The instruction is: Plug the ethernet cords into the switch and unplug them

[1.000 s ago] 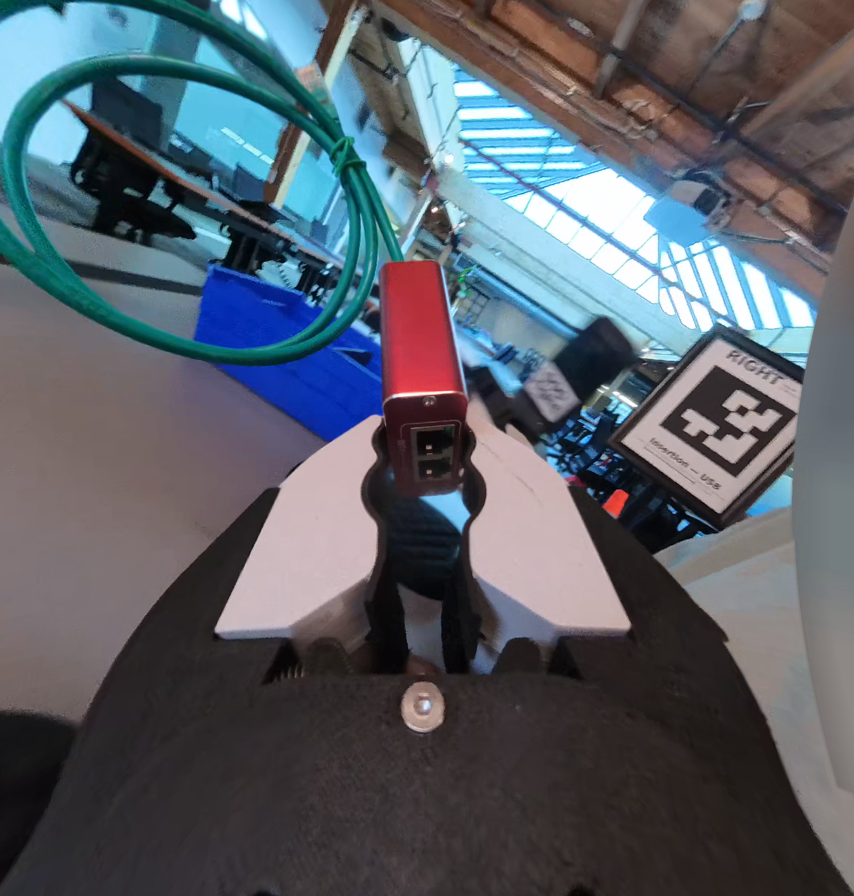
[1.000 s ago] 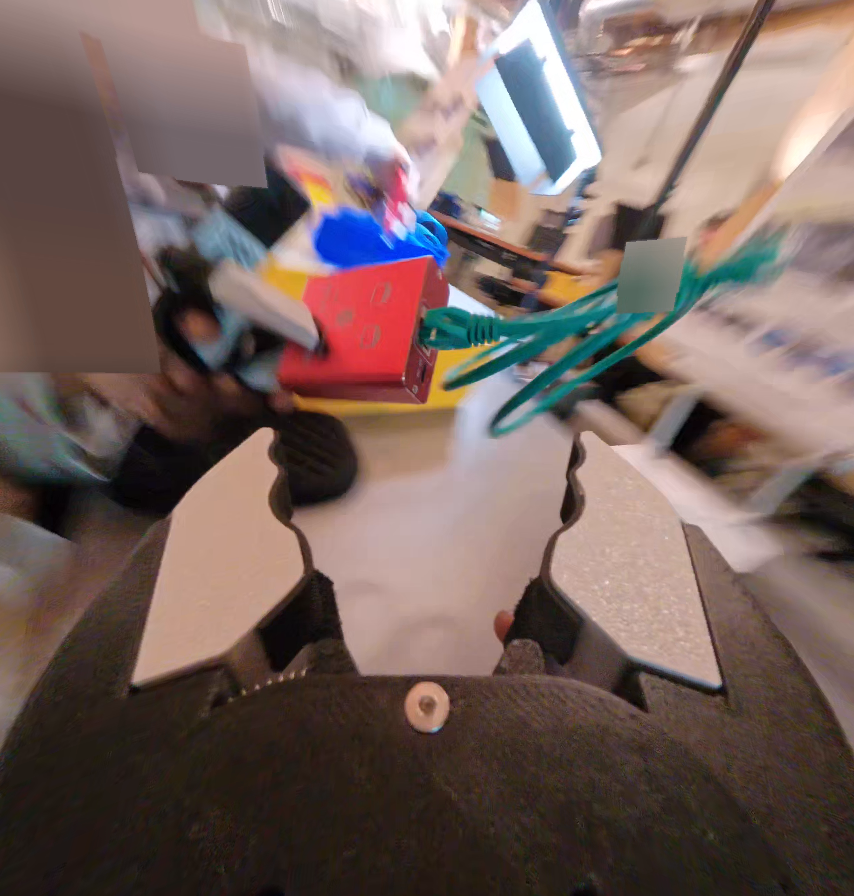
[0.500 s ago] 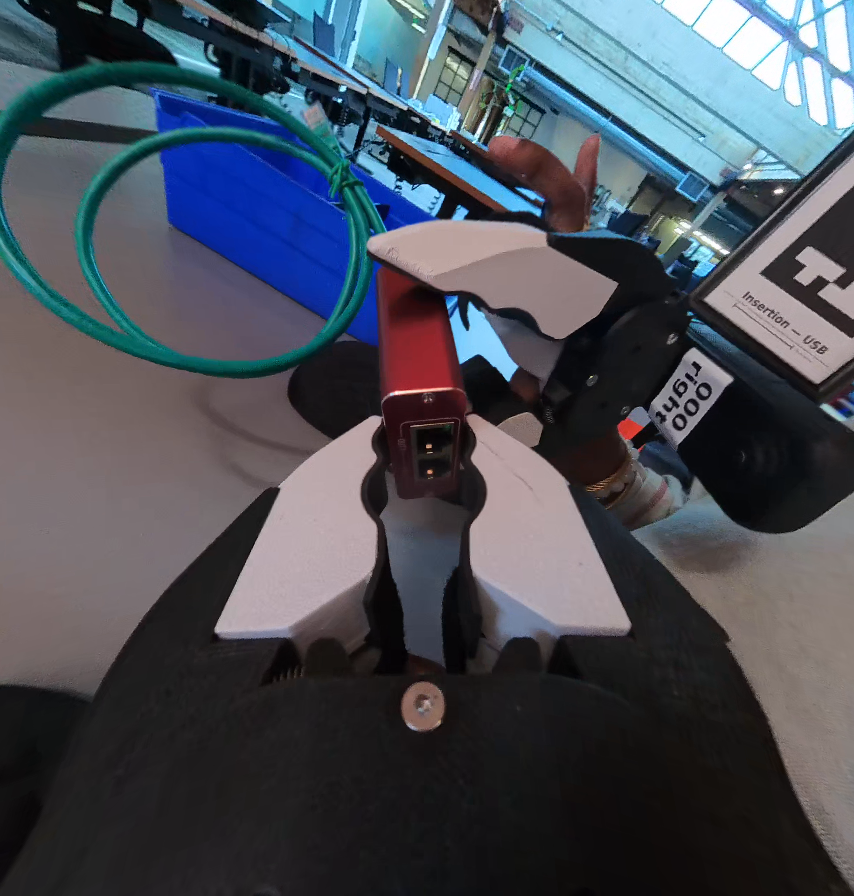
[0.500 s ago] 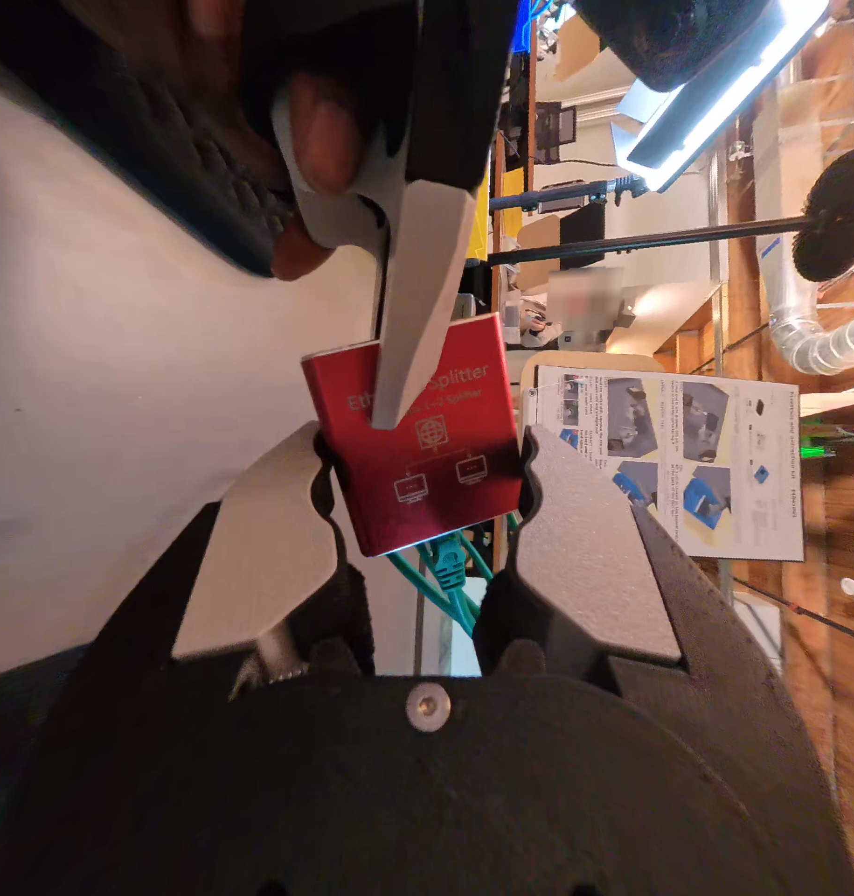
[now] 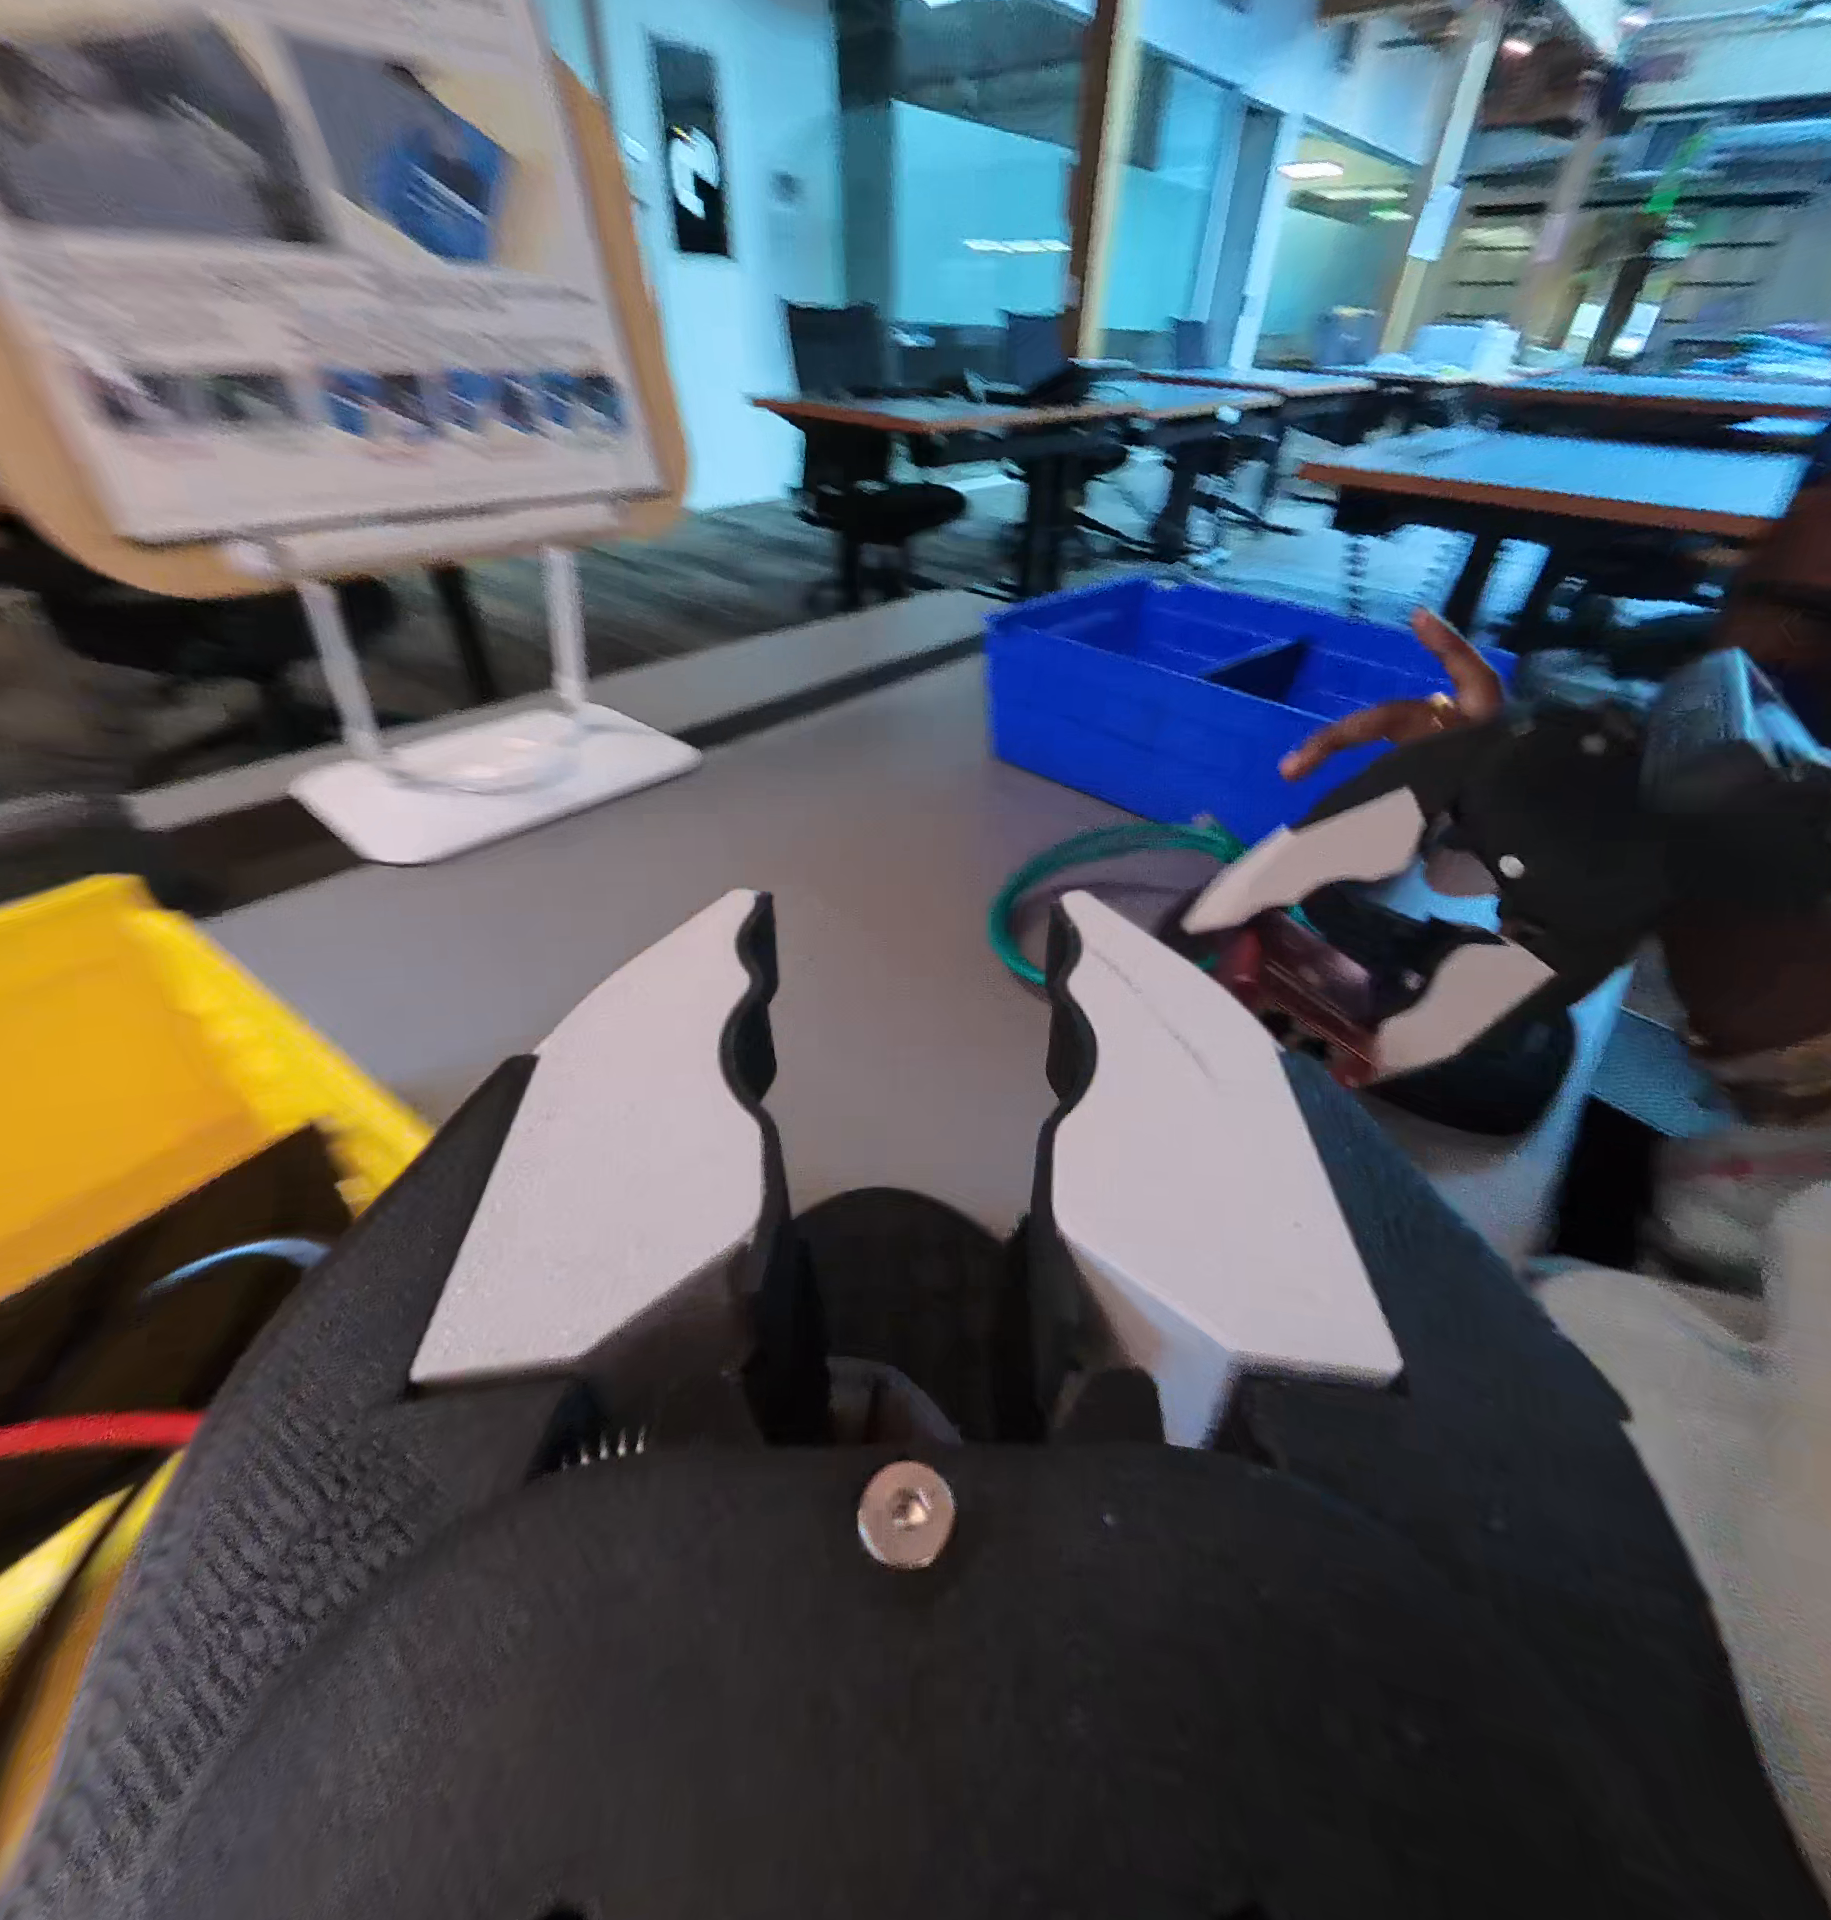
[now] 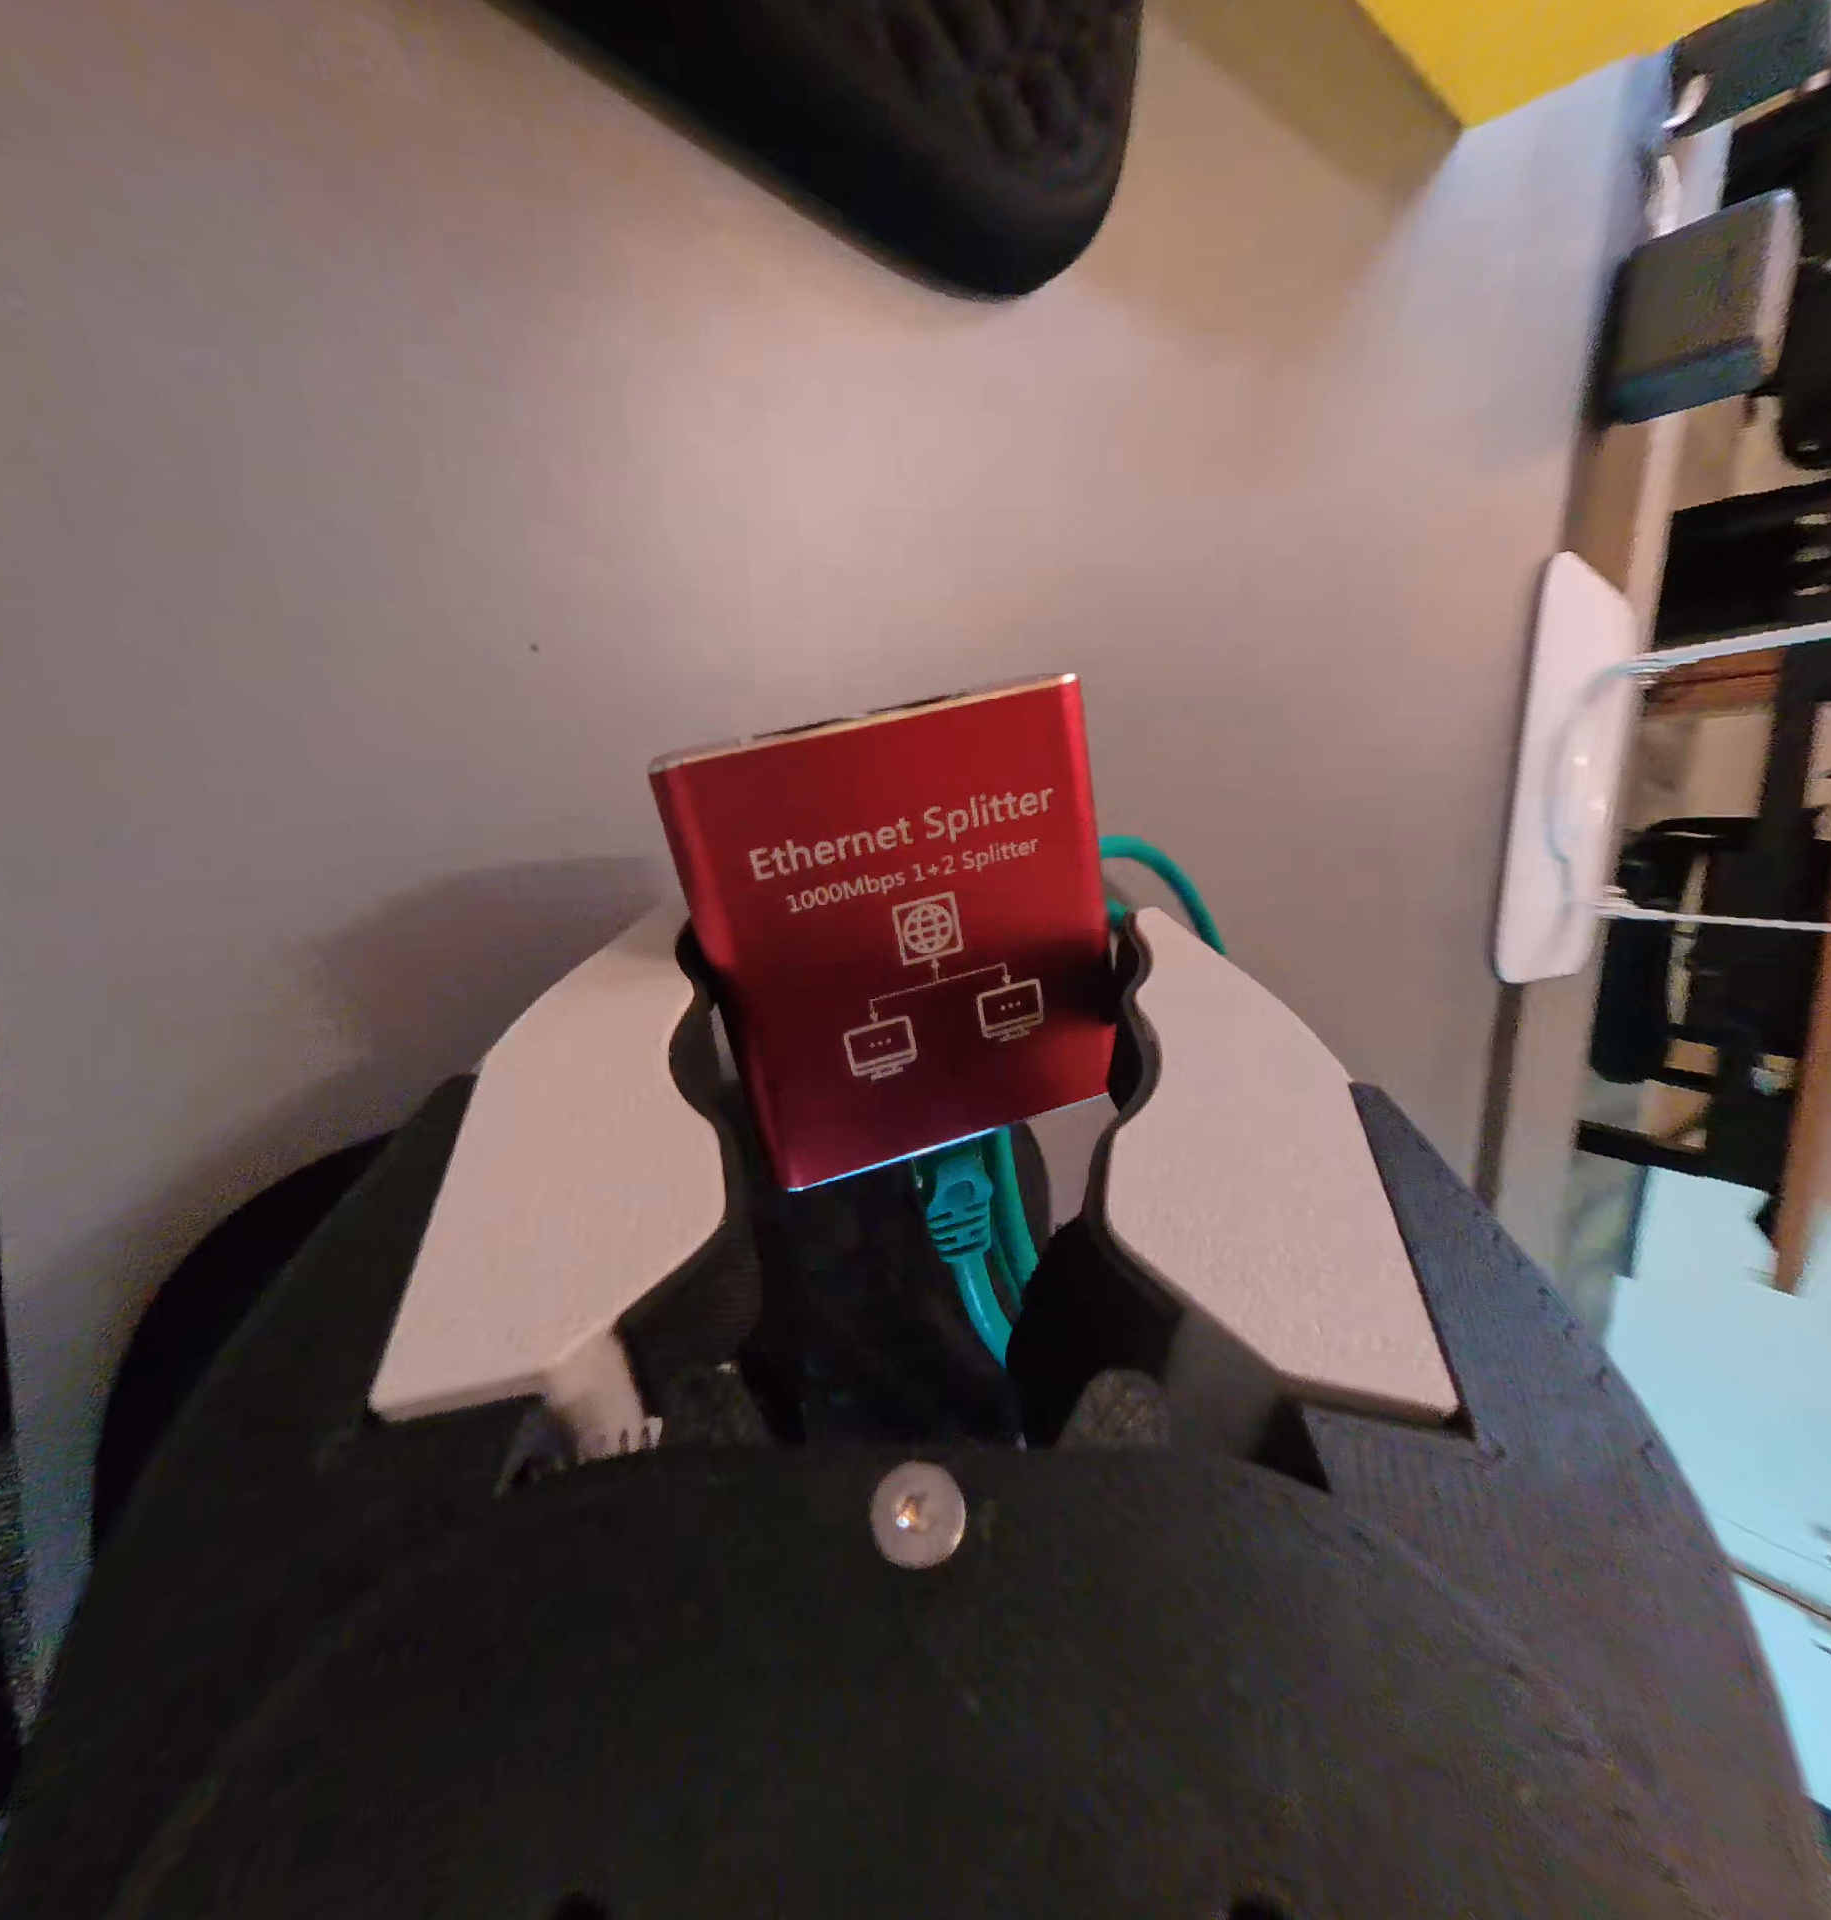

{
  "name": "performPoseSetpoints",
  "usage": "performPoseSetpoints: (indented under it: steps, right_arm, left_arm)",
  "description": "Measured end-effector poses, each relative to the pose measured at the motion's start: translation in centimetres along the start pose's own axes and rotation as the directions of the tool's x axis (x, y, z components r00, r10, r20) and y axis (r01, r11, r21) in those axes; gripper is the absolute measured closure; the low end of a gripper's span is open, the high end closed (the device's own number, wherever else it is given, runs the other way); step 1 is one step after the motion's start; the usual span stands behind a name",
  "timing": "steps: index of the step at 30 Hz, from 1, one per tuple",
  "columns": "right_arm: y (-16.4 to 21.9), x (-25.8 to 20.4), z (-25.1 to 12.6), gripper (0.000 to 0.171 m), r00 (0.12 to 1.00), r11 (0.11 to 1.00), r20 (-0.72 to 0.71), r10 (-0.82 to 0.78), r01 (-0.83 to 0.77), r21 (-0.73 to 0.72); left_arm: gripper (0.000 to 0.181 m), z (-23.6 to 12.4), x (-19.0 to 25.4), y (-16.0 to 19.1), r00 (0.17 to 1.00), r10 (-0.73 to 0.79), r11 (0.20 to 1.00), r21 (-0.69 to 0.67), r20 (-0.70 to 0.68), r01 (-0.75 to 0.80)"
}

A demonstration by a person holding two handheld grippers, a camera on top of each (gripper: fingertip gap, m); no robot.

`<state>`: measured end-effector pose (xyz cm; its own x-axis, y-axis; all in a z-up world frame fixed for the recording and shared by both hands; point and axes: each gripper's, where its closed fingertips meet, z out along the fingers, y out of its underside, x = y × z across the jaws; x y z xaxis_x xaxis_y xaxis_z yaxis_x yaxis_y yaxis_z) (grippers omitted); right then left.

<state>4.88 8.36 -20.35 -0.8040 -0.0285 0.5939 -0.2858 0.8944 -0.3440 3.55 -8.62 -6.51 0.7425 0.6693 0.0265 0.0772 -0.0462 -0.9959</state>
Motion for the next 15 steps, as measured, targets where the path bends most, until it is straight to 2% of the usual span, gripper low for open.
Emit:
performPoseSetpoints:
  steps: [4,7,11,15]
  right_arm:
    - [0.4,-0.6,1.7,0.095,0.997,0.999,0.057,0.047,-0.047,0.006]
    - [0.1,-0.6,2.0,0.096,0.993,0.994,0.070,0.092,-0.096,0.051]
    - [0.1,-0.5,2.2,0.095,0.987,0.986,0.079,0.138,-0.144,0.079]
    - [0.2,-0.5,2.2,0.094,0.984,0.982,0.083,0.159,-0.166,0.091]
  left_arm:
    - [0.134,-4.8,-3.8,-2.3,0.984,0.025,0.997,0.074,0.174,-0.038]
    - [0.135,-7.2,-6.5,-2.3,0.956,0.037,0.994,0.085,0.291,-0.064]
    - [0.131,-8.0,-9.3,1.3,0.934,0.048,0.997,-0.076,0.355,-0.023]
    - [0.131,-7.9,-9.9,5.3,0.939,0.125,0.954,-0.300,0.320,-0.024]
